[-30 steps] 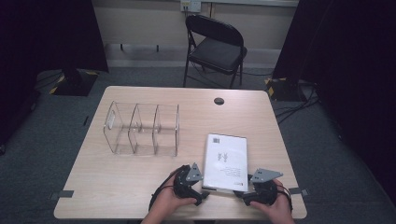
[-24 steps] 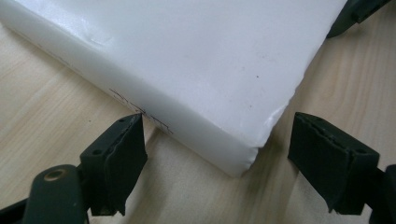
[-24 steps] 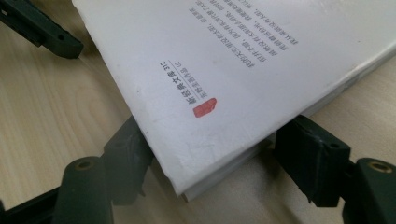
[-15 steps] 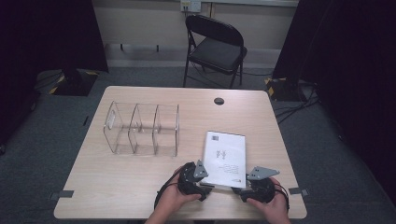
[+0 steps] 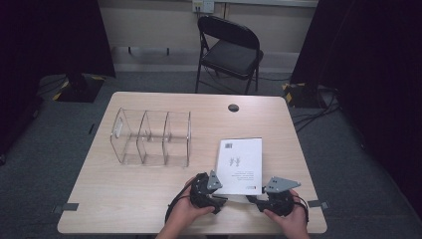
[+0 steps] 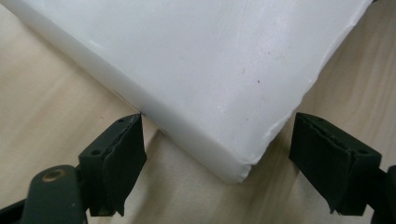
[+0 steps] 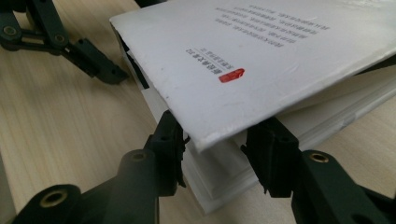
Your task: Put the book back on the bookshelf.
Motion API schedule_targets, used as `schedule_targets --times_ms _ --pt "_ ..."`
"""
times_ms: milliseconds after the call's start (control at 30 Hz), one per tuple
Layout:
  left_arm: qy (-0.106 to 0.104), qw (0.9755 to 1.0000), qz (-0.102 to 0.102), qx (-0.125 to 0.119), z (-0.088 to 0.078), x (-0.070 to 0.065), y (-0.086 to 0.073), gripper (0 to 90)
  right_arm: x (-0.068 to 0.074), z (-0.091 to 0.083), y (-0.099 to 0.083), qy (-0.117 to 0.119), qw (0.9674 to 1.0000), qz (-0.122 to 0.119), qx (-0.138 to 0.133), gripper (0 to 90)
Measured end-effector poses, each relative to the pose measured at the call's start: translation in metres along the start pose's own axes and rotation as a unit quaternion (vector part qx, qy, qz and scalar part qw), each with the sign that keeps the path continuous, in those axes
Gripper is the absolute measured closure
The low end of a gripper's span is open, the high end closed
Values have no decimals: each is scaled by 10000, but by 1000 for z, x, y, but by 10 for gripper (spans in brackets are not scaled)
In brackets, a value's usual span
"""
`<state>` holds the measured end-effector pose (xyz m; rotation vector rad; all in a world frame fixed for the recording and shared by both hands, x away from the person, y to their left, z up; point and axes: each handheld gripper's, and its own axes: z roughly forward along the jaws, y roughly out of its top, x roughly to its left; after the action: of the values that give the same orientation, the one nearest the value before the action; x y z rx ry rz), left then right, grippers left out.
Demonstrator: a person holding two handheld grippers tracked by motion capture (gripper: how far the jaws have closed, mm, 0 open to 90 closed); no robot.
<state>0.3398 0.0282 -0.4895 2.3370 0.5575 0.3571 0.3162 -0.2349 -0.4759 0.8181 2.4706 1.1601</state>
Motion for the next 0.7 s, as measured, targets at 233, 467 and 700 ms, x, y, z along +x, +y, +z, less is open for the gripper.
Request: schedule_targets --times_ms 233,467,700 --pt "209 9995 247 40 -4 -8 8 152 -4 -2 0 145 9998 9 -161 572" --pt "138 9985 416 -326 -9 -9 21 156 -6 -4 3 237 9992 164 -273 575" --pt "147 9972 553 -476 -3 -15 37 154 -6 -7 9 312 9985 207 -395 613"
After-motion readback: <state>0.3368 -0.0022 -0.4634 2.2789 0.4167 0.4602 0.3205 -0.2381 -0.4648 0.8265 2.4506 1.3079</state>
